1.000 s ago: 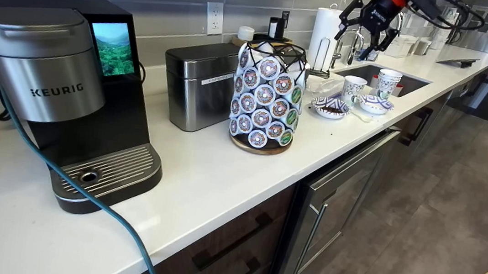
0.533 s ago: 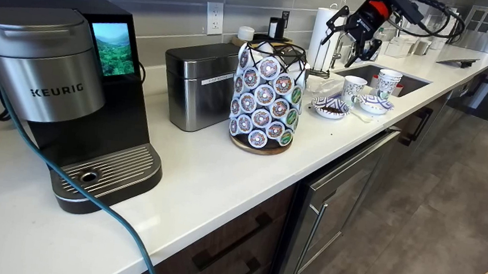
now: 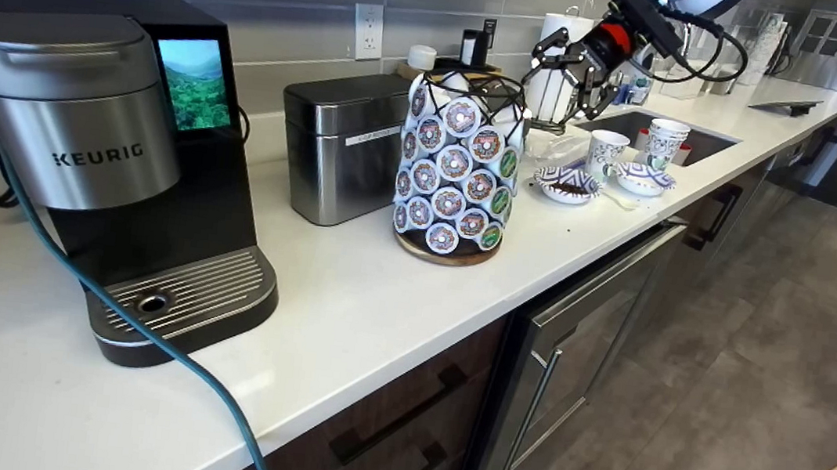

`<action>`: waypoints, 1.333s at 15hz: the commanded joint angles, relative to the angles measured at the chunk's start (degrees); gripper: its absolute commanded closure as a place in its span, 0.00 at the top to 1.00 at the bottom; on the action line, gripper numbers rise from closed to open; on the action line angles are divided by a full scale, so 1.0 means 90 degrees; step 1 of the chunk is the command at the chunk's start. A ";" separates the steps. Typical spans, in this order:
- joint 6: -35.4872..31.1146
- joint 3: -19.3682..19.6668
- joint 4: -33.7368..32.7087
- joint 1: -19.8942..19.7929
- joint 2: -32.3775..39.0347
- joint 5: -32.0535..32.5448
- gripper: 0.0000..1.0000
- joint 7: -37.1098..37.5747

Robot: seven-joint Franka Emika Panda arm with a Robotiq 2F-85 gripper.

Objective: Take the k-cup off of the rack and put it on the counter

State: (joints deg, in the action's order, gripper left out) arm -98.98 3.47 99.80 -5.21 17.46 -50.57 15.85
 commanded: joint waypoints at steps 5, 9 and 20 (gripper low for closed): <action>0.0796 -0.0070 -0.0535 -0.0041 0.0675 -0.0689 1.00 0.0342; 0.0920 -0.0037 -0.0568 -0.0049 0.0765 -0.0776 1.00 0.0493; 0.0954 -0.0043 -0.0412 -0.0042 0.0894 -0.1212 1.00 0.0595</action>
State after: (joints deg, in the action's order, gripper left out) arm -92.30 3.09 96.18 -5.47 24.65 -59.70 20.28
